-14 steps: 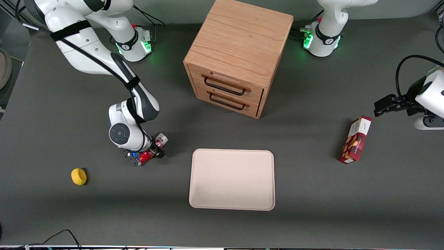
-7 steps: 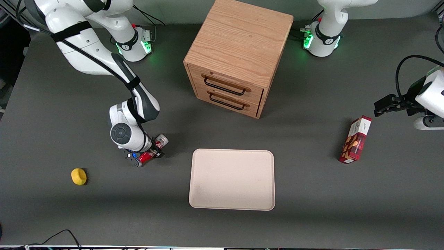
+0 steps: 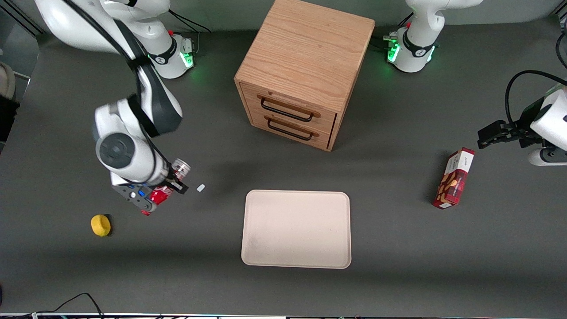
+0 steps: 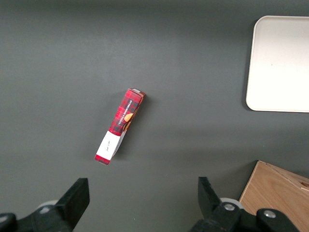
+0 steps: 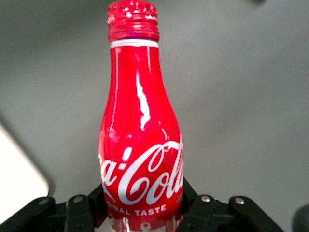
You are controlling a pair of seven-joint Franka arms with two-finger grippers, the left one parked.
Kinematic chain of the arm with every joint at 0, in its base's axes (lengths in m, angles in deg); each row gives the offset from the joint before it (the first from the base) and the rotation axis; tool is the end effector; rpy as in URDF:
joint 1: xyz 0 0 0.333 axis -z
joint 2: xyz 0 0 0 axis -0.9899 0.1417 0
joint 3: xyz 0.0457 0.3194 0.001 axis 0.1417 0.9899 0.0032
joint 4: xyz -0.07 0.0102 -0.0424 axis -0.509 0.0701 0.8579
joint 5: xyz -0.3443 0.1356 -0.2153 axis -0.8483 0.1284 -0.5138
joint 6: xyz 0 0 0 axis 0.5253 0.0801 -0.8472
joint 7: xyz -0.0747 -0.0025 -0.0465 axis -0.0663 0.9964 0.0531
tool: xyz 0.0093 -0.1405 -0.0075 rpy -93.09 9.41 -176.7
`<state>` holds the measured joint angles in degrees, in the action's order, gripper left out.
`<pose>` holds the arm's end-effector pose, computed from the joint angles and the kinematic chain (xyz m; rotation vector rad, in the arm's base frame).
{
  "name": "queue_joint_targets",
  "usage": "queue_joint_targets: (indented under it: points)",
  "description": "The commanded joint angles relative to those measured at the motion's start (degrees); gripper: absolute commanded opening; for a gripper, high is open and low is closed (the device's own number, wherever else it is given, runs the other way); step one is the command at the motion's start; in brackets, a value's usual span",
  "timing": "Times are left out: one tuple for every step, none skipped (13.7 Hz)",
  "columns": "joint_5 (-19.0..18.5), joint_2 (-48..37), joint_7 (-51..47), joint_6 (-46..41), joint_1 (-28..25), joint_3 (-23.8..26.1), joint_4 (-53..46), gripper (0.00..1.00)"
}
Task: Place coke bottle on tray
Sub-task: 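Lift the bottle with the right gripper, turning it upright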
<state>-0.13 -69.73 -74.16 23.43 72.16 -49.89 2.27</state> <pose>0.6494 0.1941 0.3780 2.8881 -0.7829 -0.0782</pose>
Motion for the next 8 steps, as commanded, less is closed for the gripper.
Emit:
queue_joint_targets:
  points:
    - [2.6, 2.3, 9.2, -9.8, -0.1, 2.8, -13.7, 0.00]
    - [3.1, 3.7, 14.0, -10.9, -0.8, 3.6, -17.7, 0.00]
    - [3.1, 5.2, 17.2, -11.0, -0.9, 4.9, -20.7, 0.00]
    - [3.1, 7.7, 19.0, -10.7, -1.1, 6.9, -23.8, 0.00]
    - [3.1, 11.3, 20.0, -10.3, -1.1, 8.8, -28.1, 0.00]
    - [3.0, 15.5, 20.6, -9.8, -1.1, 10.3, -32.0, 0.00]
    - [2.9, 19.3, 20.9, -7.8, -1.6, 11.3, -34.2, 0.00]
    - [2.9, 22.1, 20.9, -4.1, -2.5, 11.4, -34.2, 0.00]
